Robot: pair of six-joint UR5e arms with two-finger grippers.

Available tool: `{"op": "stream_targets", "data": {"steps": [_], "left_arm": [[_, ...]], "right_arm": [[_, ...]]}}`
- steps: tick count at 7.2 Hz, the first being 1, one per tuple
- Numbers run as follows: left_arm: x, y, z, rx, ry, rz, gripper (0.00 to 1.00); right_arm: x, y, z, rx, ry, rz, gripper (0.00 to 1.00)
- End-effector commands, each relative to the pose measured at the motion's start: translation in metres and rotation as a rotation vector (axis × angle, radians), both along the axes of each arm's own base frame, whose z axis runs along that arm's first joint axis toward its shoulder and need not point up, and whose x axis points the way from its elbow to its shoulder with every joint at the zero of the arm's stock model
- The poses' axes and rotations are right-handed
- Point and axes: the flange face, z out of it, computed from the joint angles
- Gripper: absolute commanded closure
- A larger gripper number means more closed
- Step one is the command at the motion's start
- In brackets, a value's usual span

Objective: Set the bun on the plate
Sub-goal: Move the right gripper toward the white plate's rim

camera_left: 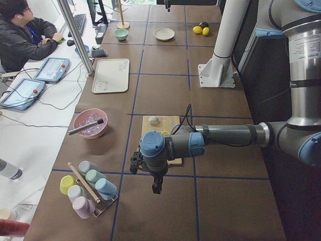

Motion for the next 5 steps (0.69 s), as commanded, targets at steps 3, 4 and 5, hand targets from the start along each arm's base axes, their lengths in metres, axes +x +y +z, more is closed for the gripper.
{"op": "stream_targets", "data": {"steps": [3,4,5], "left_arm": [[0.0,0.001,0.005,-0.007,0.0,0.0,0.0],[0.0,0.001,0.005,-0.009,0.0,0.0,0.0],[0.0,0.001,0.006,-0.01,0.001,0.0,0.0]], "right_arm": [[-0.097,-0.029,0.041,0.0,-0.018,0.16,0.06],[-0.097,-0.029,0.038,0.003,-0.024,0.161,0.1],[-0.101,-0.028,0.038,-0.013,-0.024,0.167,0.13]]}}
